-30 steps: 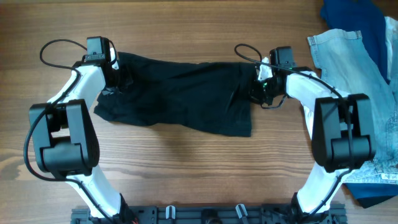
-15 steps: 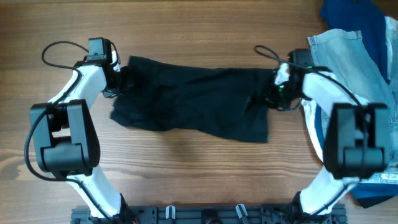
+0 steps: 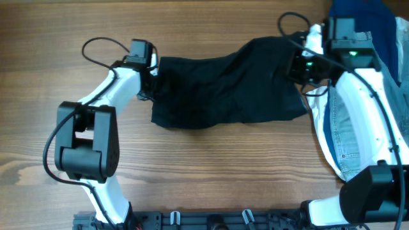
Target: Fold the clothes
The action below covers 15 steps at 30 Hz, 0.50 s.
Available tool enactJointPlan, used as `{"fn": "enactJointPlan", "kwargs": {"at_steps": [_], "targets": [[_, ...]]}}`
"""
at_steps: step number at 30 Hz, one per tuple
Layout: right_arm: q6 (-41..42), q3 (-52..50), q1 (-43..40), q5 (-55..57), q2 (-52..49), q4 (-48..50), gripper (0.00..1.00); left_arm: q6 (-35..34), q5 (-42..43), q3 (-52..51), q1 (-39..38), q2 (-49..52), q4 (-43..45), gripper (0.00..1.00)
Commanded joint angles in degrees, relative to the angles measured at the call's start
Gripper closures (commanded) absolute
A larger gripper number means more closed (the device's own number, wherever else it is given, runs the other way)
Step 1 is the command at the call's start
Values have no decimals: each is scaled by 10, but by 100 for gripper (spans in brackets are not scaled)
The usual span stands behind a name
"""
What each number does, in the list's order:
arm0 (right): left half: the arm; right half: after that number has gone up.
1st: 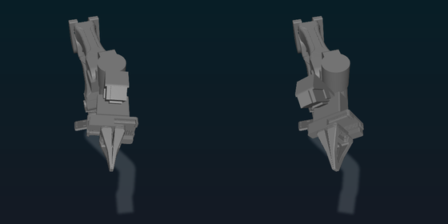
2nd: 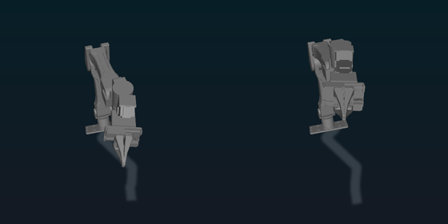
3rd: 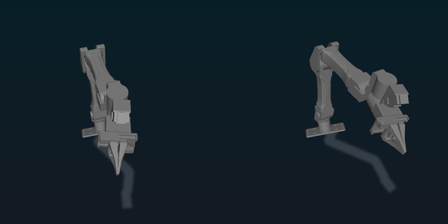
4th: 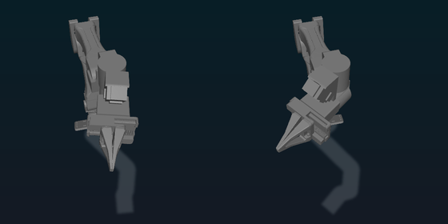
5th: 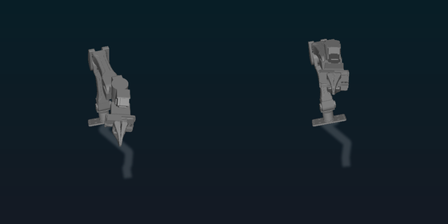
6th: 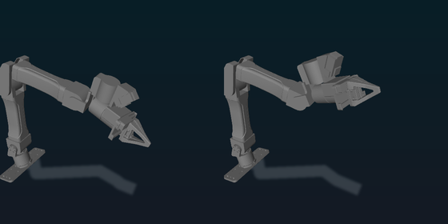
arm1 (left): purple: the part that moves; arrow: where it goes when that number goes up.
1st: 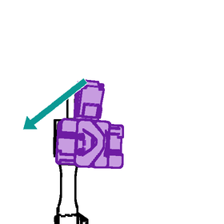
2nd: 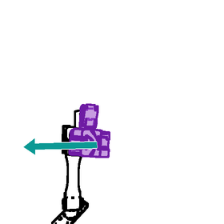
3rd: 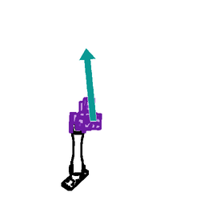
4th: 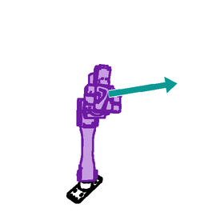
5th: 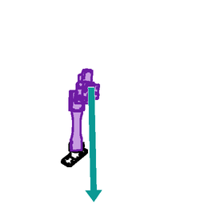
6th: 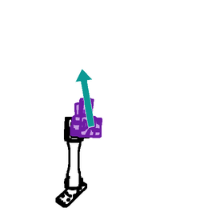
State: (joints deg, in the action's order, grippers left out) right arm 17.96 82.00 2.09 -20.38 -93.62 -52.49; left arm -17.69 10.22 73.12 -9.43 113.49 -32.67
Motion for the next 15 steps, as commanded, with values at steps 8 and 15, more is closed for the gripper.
{"fn": "enactJointPlan", "kwargs": {"at_steps": [8,15], "targets": [[108,14,182,-2,-26,122,96,-40,4,-2,-11,7,21,96],[137,14,251,-13,-87,188,95,-40,4,-2,-11,8,21,96]]}}
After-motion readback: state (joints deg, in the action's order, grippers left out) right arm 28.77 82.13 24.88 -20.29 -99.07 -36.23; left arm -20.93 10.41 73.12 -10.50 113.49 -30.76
